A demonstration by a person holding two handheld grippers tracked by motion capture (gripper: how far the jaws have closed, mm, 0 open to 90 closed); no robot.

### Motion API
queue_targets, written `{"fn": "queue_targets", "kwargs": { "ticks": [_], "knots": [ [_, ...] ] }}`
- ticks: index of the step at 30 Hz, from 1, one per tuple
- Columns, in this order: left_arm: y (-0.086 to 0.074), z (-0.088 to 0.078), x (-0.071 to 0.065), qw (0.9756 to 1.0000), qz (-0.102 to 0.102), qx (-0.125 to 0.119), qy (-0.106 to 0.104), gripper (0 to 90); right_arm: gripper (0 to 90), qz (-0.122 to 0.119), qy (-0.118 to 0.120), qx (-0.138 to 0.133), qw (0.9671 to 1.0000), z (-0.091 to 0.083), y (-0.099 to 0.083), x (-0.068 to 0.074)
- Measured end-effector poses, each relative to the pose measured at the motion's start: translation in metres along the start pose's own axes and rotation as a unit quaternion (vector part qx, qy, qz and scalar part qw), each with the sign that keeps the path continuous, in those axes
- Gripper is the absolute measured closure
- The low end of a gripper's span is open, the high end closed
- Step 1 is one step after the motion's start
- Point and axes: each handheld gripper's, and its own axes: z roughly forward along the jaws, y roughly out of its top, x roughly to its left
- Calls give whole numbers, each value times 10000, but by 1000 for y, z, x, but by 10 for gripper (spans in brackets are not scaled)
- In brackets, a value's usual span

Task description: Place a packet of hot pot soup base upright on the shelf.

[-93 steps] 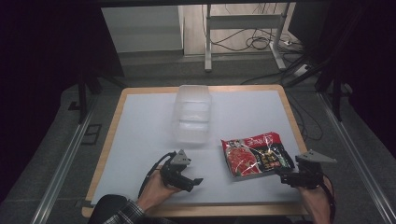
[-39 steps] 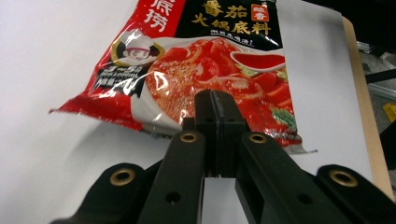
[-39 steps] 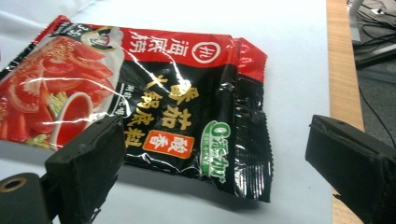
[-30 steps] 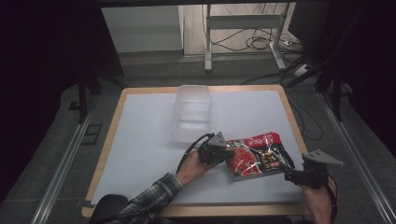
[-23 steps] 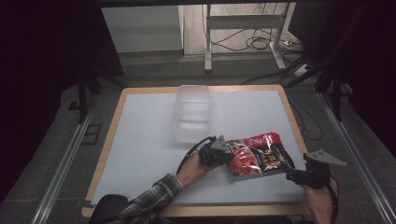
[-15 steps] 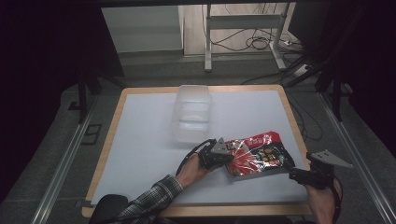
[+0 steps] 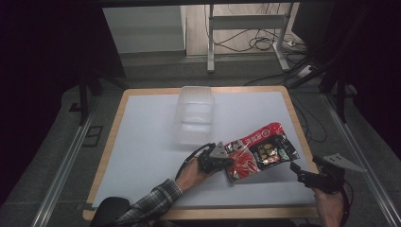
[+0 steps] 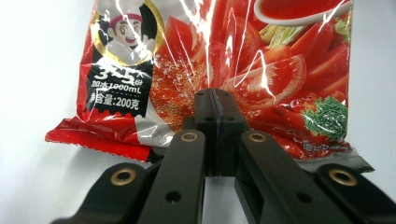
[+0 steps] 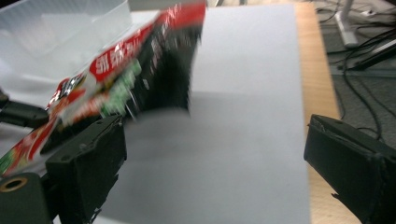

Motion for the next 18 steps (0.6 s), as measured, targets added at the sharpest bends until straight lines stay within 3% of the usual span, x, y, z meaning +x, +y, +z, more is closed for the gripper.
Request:
{"fn": "queue_targets", "kwargs": {
  "ticks": [4, 7, 18],
  "knots": [
    [-2, 0, 0, 10000, 11, 1, 8, 900, 62, -205, 186, 173, 9995, 2, -1, 8],
    [-2, 0, 1, 9999, -89, 9, -51, 900, 62, -301, 325, 306, 9986, 5, -1, 14],
    [-3, -1, 3, 9999, -87, 43, -93, 900, 55, -506, 686, 444, 9954, 13, 4, 31]
  ]
}}
